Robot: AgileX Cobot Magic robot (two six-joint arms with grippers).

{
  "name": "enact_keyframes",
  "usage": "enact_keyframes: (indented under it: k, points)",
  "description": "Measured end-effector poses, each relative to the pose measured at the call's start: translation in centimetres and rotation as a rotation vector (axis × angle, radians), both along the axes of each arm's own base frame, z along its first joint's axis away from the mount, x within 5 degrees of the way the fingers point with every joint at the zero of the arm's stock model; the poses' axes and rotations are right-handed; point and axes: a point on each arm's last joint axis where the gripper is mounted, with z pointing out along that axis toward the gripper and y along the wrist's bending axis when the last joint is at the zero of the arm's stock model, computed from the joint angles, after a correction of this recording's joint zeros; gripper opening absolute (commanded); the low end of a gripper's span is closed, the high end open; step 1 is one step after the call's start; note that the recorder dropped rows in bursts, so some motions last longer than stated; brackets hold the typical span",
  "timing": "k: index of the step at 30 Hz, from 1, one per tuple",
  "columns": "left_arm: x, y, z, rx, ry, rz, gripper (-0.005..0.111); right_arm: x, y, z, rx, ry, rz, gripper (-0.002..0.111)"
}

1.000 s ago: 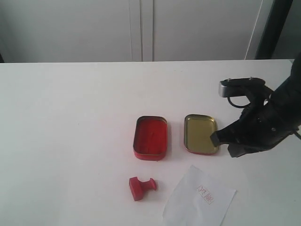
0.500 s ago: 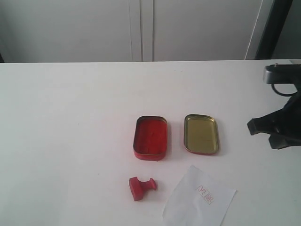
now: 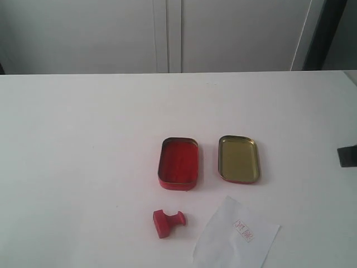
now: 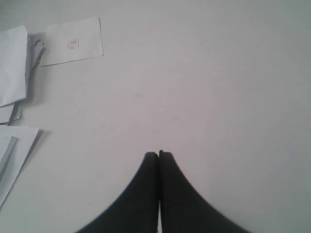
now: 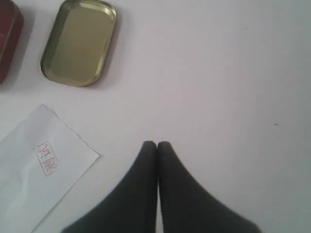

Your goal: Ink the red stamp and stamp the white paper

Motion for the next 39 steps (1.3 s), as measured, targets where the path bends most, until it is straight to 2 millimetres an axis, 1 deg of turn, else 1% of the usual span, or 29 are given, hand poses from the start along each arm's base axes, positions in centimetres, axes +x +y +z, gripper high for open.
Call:
enact_keyframes:
  k: [9,14,17,22,26,39]
  points:
    - [0.0,0.0,0.0,0.0,0.0,0.0,0.0,-6.5,-0.9,2.1,0.012,-0.325,0.001,0.0]
    - [0.0,0.0,0.0,0.0,0.0,0.0,0.0,-9.6,-1.2,2.3,0.031,-0.495,0.0,0.0]
    - [0.0,0.0,0.0,0.0,0.0,0.0,0.0,-10.7,-1.3,2.1,0.042,-0.601,0.001,0.0]
    - [0.0,0.0,0.0,0.0,0.0,0.0,0.0,-10.9,-1.3,1.0,0.041,-0.713,0.004,0.0]
    - [0.0,0.0,0.0,0.0,0.0,0.0,0.0,-10.9,-1.3,0.5,0.038,-0.711,0.005,0.0]
    - [0.0,0.0,0.0,0.0,0.0,0.0,0.0,-10.9,-1.3,0.5,0.037,-0.715,0.005,0.0]
